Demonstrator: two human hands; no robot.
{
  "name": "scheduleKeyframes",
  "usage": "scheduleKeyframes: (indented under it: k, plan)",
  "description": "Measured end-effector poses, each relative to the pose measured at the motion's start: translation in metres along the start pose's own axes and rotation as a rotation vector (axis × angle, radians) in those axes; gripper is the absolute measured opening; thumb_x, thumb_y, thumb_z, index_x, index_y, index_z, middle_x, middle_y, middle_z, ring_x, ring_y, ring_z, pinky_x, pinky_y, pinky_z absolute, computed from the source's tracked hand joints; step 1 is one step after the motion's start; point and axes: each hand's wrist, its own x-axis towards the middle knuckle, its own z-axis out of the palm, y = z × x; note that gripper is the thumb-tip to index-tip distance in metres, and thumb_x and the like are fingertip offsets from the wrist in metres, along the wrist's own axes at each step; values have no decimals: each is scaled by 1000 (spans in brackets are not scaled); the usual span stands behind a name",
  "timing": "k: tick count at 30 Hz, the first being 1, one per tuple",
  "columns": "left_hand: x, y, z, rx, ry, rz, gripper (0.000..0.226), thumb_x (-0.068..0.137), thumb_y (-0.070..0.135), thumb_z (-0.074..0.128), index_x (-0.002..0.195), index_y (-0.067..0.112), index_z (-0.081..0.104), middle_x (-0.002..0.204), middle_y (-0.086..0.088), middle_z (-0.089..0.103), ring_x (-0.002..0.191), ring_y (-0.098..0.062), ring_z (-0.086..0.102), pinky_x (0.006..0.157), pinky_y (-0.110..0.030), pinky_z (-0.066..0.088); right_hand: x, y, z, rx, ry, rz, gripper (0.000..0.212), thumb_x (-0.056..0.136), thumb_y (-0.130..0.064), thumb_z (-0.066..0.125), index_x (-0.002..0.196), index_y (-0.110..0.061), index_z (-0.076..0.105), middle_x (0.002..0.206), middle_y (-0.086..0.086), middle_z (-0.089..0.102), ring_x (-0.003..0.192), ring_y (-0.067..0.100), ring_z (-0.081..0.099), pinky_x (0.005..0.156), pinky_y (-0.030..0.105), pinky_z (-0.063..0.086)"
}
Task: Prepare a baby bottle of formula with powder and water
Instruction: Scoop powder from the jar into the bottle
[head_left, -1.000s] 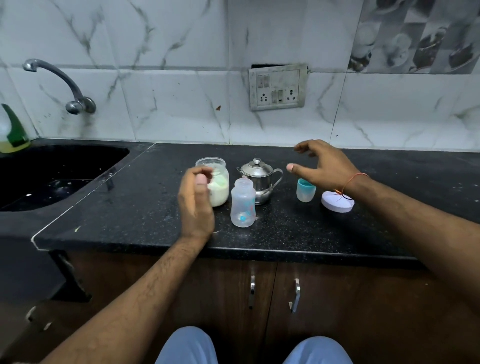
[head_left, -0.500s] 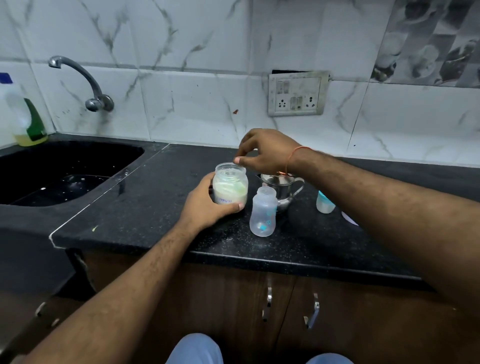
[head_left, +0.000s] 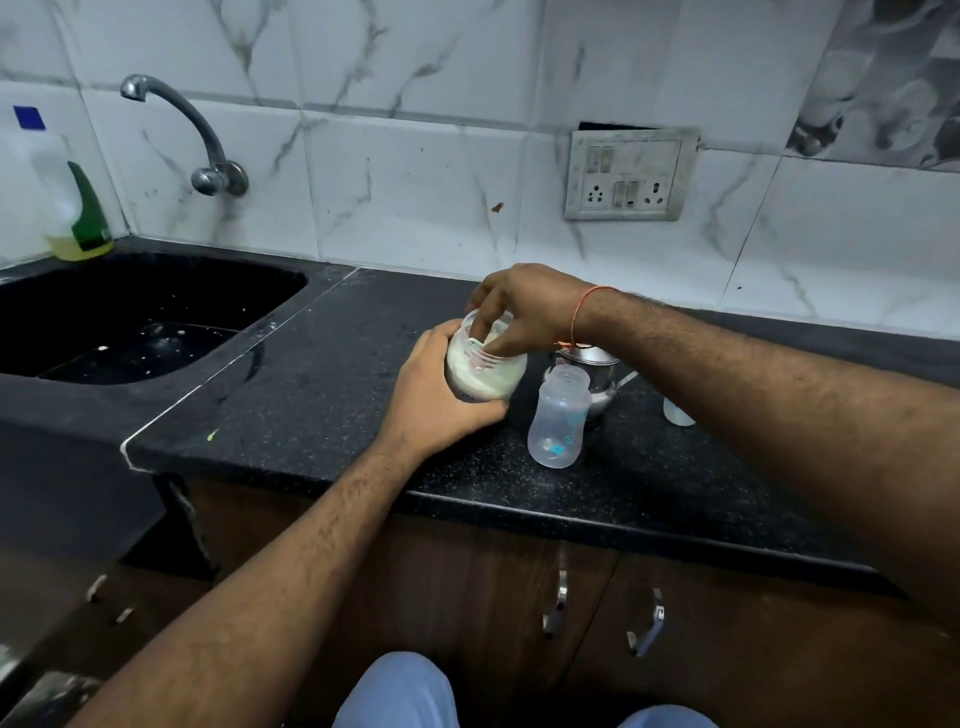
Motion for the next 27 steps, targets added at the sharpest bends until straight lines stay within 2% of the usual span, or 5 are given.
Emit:
scheduleKeyframes:
  k: [8, 14, 19, 24, 27]
  plan:
    - [2, -4, 3, 7, 60, 17, 91, 66, 25, 101, 147, 30, 60, 137, 10, 62, 123, -5, 62, 96, 0, 39, -12, 8, -18, -214, 166, -29, 28, 82, -58, 77, 95, -33, 80, 114, -14, 75, 107, 21, 63, 85, 42, 56]
    - [1, -5, 2, 20, 104, 30, 93, 66, 25, 101, 148, 28, 59, 136, 9, 60, 120, -4, 61, 95, 0, 40, -23, 12, -16, -256, 230, -65, 33, 94, -56, 68, 102, -28, 83, 130, -18, 70, 119, 19, 57, 85, 39, 51]
    - [0, -4, 2, 32, 121, 35, 92, 65, 26, 101, 147, 29, 59, 135, 11, 58, 120, -5, 62, 96, -3, 42, -25, 12, -5, -133, 151, -18, 26, 94, -48, 71, 100, -25, 84, 138, -13, 65, 127, 19, 52, 101, 42, 49]
    - [0, -3, 2, 43, 100, 24, 94, 66, 30, 100, 152, 32, 59, 138, 12, 59, 121, -4, 62, 96, -4, 42, -22, 14, 0, 49, 162, 64, 30, 92, -38, 78, 109, -13, 82, 111, -19, 67, 117, 14, 56, 89, 27, 42]
    - [0, -2, 2, 36, 89, 7, 97, 66, 36, 99, 154, 33, 58, 137, 13, 59, 122, -6, 63, 99, -13, 47, -19, 16, 0, 101, 150, 91, 25, 93, -37, 77, 95, -14, 86, 137, -13, 66, 119, 12, 61, 88, 25, 41]
